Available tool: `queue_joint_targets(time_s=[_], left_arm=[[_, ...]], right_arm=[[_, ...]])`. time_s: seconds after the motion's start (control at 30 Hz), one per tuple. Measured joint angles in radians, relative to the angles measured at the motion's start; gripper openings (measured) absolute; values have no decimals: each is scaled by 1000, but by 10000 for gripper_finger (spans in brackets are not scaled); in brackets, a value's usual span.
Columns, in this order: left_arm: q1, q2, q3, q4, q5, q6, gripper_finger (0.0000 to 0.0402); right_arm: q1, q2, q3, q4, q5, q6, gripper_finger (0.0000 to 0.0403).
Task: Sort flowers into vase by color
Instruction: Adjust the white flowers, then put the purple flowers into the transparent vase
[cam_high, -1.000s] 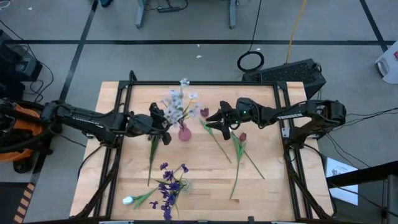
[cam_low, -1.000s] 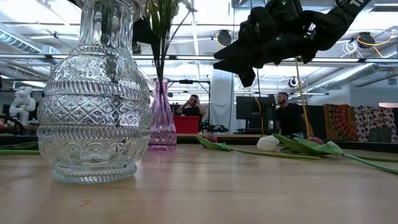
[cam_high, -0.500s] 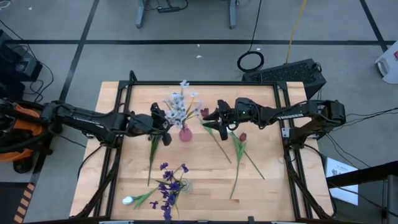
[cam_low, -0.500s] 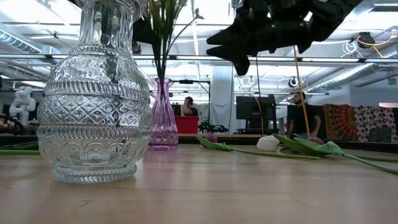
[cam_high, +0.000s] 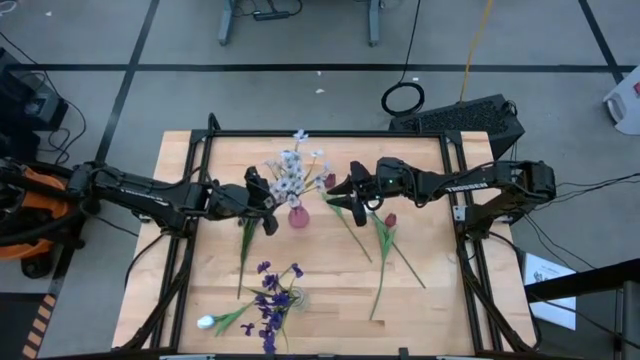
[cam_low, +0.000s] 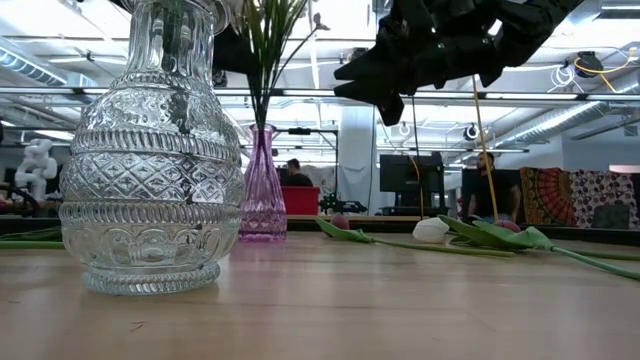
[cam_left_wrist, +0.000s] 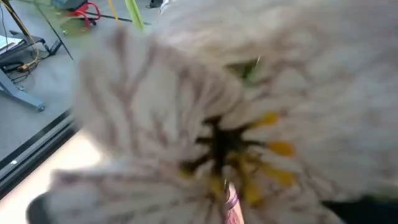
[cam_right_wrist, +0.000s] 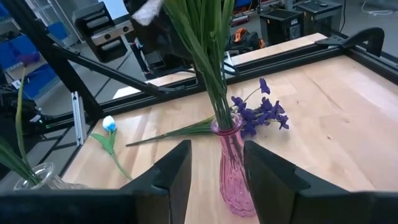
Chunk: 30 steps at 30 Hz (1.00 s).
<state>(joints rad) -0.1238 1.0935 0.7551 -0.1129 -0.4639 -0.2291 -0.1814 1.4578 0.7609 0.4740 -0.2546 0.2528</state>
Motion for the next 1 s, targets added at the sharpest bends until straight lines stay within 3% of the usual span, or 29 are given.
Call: queue_joint_targets(time_s=[0.27,0.4,0.6,0.8,1.0], left_arm=[[0,0,0,-15,24,-1,140],[0,-1,0,-115,94,0,162],[-1,-23,-1,-230,88,-6,166],[1,-52,-1,-369,-8,-221,166],[0,-56,-1,-587,-15,-544,166]], right_arm=[[-11,-2,0,-62,-1,-25,136],[-43,-60,0,-224,0,-20,136],[-62,-175,0,-454,56,25,136],[-64,-250,0,-663,177,139,136],[-64,-282,0,-925,235,321,136]])
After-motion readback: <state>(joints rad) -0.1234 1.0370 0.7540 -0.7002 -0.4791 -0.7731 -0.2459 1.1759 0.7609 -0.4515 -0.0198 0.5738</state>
